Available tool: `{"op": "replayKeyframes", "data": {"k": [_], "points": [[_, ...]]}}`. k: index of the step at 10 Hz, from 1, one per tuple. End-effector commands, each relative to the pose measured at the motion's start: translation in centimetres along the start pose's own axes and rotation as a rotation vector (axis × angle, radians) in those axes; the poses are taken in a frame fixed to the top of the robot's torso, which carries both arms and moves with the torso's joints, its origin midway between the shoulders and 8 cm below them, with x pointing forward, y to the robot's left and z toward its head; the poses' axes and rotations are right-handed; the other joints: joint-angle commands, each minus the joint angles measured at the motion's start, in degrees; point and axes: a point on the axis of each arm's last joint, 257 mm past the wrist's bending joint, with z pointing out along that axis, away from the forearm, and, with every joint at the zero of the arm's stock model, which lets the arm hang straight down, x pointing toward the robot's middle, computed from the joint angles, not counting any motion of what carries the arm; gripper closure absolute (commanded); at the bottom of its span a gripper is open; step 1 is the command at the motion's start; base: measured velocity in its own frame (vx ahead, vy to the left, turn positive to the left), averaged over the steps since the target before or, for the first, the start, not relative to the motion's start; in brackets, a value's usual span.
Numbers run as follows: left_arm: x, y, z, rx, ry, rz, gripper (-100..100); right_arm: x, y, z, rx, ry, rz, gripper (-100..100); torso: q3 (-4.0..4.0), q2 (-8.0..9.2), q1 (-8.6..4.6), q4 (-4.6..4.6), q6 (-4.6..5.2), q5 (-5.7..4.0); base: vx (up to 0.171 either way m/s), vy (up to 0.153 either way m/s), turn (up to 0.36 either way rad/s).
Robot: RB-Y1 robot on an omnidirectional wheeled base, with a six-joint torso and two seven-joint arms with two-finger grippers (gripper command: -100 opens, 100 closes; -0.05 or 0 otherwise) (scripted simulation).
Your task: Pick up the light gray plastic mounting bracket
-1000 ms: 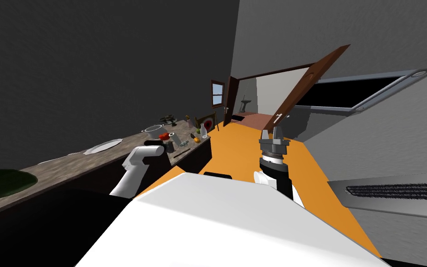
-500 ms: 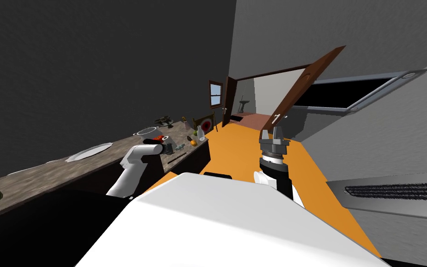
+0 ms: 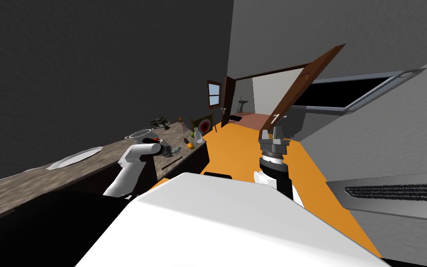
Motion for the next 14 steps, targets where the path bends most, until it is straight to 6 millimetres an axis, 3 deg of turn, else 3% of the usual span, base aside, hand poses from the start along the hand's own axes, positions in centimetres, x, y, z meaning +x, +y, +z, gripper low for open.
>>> {"op": "replayKeyframes", "data": {"k": [1, 9, 14], "points": [[-0.7, 0.9, -0.1, -0.051, -0.011, -0.021, -100, 0.0, 0.0, 0.0, 0.0, 0.0, 0.0, 0, 0.0, 0.0, 0.0, 0.0, 0.0, 0.0, 0.125, -0.024, -0.054], [-3.1, 4.8, -0.6, -0.241, -0.067, -0.069, -100, 0.0, 0.0, 0.0, 0.0, 0.0, 0.0, 0, 0.1, 0.17, 0.1, 0.04, -0.01, 0.02, 0.073, 0.005, -0.023], [-5.4, 9.3, -1.3, -0.431, -0.114, -0.119, -100, 0.0, 0.0, 0.0, 0.0, 0.0, 0.0, 0, 0.06, 0.11, 0.21, 0.02, -0.01, 0.05, 0.093, 0.034, -0.007]]}}
